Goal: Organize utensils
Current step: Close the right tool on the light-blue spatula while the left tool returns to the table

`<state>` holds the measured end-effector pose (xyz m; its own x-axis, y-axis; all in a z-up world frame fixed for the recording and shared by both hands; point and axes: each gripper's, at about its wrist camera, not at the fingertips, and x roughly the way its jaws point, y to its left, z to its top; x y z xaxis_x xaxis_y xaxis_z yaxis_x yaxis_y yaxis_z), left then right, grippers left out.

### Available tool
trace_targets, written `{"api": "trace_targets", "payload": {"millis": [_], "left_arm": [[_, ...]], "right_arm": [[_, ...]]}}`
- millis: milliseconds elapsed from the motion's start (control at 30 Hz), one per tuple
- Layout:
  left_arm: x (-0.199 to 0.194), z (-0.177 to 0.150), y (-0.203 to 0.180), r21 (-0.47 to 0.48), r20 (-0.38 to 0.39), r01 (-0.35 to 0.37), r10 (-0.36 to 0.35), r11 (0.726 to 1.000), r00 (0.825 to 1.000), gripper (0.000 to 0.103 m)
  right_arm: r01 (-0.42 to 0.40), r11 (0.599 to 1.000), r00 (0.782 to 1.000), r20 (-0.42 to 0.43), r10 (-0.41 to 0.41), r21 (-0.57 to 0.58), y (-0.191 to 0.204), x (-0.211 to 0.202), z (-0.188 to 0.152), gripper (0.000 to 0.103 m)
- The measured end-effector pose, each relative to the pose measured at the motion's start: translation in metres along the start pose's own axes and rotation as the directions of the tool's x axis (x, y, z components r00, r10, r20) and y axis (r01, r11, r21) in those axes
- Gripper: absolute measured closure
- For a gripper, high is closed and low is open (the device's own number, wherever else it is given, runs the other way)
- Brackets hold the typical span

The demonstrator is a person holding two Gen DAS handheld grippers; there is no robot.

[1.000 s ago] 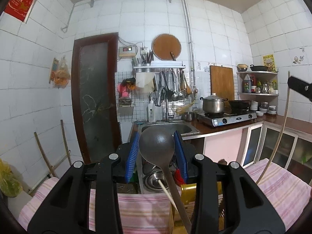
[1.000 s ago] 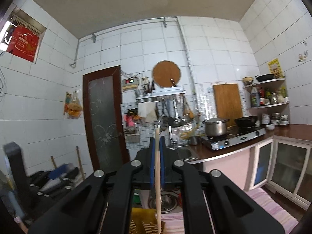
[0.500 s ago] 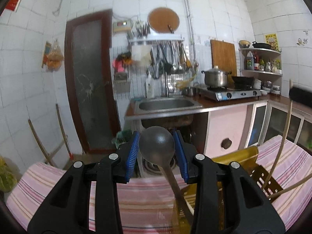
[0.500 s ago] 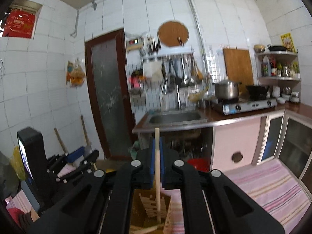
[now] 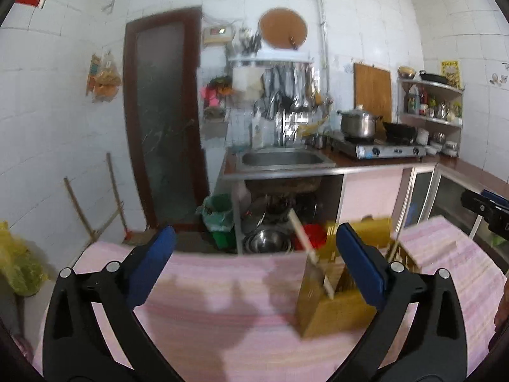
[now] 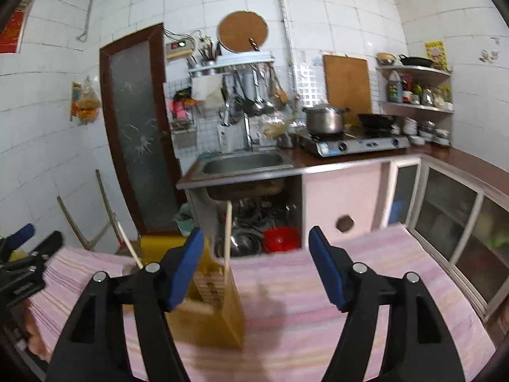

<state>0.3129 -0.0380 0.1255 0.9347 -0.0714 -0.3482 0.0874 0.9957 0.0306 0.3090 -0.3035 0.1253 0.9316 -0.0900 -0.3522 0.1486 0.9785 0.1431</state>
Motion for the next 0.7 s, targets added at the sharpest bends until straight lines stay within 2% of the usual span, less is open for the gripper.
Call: {"api": "trace_targets", "payload": {"millis": [133,200,367,500,700], "left_arm": [[-0.018,-0.029,0.018,-0.024,-0.093,-0.037,0.035,0.999,0.995,0.005],[-0.023,-0.048,0.025,-0.039,-0.136,-0.047,0.041,0.998,0.99,0.005],[-0.019,-0.1,0.026,-0.054,-0.275,-0.047,0.03,0.997,0.961,0.005],[-0.014,-0.139,0.018,-0.053,-0.361,-0.036,0.015,0.998,0.933,0.005],[-0.005,-0.174,0.0,-0.006,-0.421,-0.05,0.043,0.999,0.906,0.005]], "right_arm": [[0.018,1.0,0.995,-0.1,-0.017,0.009,0.002,-0.015,-0.043,0.03],[0.026,1.0,0.984,-0.174,-0.024,0.01,0.006,-0.015,-0.075,0.03],[0.044,0.999,0.947,-0.318,-0.041,0.003,0.017,-0.011,-0.139,0.03],[0.04,0.999,0.929,-0.369,-0.041,-0.009,0.029,-0.013,-0.164,0.03],[0.051,0.997,0.892,-0.446,-0.072,-0.058,0.049,-0.011,-0.189,0.03]]}}
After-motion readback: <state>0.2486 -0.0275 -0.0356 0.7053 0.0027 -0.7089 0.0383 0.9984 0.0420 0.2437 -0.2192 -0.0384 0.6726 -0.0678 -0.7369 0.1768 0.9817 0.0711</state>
